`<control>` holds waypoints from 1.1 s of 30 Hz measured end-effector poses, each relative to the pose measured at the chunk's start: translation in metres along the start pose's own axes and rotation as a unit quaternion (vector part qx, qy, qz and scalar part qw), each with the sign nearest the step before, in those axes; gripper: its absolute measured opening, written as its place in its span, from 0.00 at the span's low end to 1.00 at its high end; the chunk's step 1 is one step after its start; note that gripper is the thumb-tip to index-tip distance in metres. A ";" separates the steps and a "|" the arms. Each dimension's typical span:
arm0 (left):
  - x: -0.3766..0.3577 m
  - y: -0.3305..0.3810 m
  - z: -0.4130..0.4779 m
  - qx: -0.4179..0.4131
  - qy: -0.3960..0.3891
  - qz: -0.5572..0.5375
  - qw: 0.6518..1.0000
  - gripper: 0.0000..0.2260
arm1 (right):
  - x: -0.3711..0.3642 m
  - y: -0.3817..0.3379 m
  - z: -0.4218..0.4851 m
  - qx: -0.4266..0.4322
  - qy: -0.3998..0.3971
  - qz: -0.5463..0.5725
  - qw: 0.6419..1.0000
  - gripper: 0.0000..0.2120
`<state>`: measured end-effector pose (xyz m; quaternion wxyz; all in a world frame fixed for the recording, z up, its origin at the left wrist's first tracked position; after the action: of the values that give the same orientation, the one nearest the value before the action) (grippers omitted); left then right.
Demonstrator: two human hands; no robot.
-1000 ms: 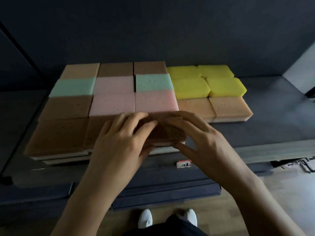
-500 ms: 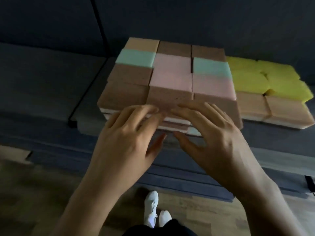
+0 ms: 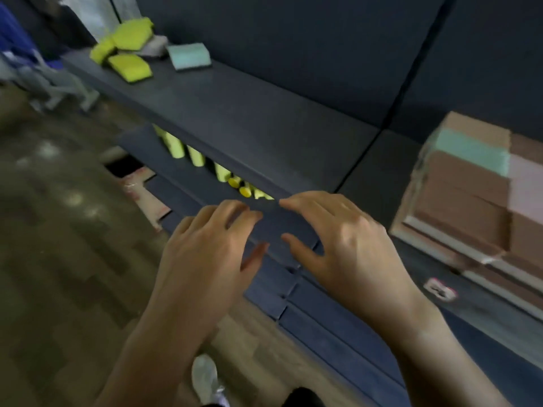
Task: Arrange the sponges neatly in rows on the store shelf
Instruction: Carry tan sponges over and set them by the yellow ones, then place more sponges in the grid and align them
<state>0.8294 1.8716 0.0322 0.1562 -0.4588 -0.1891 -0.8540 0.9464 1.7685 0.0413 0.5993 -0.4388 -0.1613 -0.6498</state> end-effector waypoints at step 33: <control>-0.052 -0.456 0.236 0.079 0.001 0.078 0.994 0.14 | -0.377 -0.110 0.451 -0.002 -0.066 -0.006 0.998 0.25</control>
<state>0.8274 2.3880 0.0262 0.2585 -0.4574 -0.2189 -0.8222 0.9760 2.3661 0.0424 0.5824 -0.4813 -0.2020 -0.6232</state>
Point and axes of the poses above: each hand's wrist, its own z-axis towards the middle knuckle, its own x-axis out of the back of the hand, y = z × x, the point moved 6 cm from there along z, towards the middle knuckle, and after that the axes turned 11 degrees about y, right-handed, at the moved point
